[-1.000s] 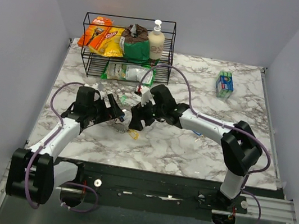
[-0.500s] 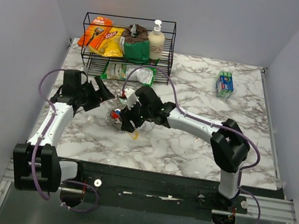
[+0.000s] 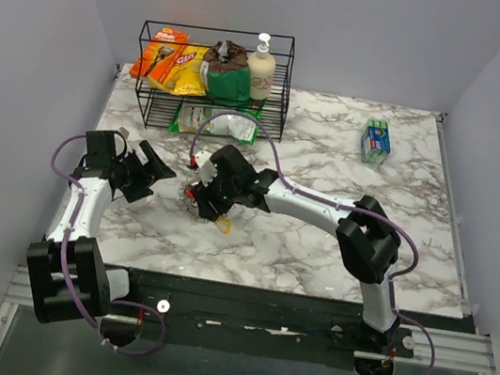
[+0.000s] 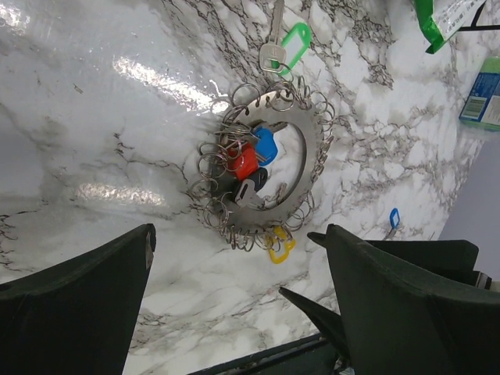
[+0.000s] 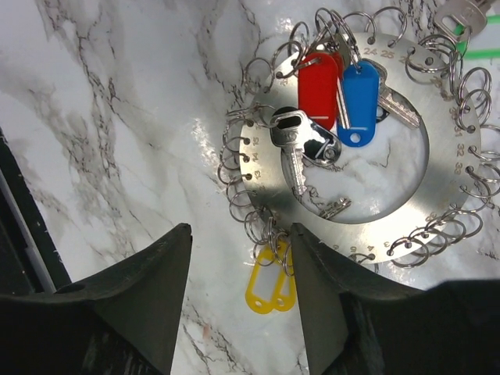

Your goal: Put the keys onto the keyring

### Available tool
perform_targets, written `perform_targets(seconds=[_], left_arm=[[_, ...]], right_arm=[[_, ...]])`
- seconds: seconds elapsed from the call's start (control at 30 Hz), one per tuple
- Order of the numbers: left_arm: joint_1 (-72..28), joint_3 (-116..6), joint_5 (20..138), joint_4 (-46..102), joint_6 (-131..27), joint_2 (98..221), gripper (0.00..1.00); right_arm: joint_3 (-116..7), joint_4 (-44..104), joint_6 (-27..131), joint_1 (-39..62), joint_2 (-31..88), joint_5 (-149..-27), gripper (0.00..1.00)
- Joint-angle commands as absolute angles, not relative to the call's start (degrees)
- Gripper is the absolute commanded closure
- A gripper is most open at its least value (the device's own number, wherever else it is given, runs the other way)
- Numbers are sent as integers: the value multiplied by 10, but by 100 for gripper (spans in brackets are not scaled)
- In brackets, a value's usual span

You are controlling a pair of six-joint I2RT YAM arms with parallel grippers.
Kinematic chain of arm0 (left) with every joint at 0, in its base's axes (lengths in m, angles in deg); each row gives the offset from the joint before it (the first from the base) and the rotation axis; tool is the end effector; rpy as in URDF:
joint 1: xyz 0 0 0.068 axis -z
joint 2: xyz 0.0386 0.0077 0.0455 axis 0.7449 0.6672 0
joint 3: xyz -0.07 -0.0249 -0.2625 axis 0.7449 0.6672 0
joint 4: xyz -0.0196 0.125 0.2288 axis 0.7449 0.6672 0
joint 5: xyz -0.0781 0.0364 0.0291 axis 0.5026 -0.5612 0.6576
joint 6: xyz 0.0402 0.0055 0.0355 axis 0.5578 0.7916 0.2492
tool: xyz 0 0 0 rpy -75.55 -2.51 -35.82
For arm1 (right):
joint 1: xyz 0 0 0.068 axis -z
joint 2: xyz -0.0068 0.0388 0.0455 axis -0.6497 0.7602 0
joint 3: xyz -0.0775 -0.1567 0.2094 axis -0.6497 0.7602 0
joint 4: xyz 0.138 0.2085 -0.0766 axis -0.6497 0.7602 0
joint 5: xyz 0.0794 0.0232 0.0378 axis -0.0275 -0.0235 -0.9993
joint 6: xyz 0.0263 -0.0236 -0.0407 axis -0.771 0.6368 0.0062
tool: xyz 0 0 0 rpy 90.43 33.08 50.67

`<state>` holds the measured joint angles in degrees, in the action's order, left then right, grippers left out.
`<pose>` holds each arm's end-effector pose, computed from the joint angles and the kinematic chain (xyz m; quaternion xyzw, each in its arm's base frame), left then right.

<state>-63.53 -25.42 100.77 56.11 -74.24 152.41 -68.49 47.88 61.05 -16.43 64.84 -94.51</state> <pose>0.2310 0.0450 0.2238 -0.3051 0.8647 -0.2933 0.2705 0.2439 0.3912 0.2084 -0.4944 0.7782 0.2736 0.2740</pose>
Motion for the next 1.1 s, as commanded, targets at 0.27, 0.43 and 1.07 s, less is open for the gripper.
perform_targets(seconds=[0.27, 0.43, 1.07], left_arm=[[-641, -214, 1062, 518, -745, 1516, 1], [-641, -215, 1063, 516, -742, 1516, 1], [-640, -221, 1059, 513, -734, 1526, 1]], right_arm=[[-702, 529, 618, -170, 682, -892, 43], [-704, 532, 618, -170, 691, -907, 56], [-714, 533, 622, -170, 700, -908, 99]])
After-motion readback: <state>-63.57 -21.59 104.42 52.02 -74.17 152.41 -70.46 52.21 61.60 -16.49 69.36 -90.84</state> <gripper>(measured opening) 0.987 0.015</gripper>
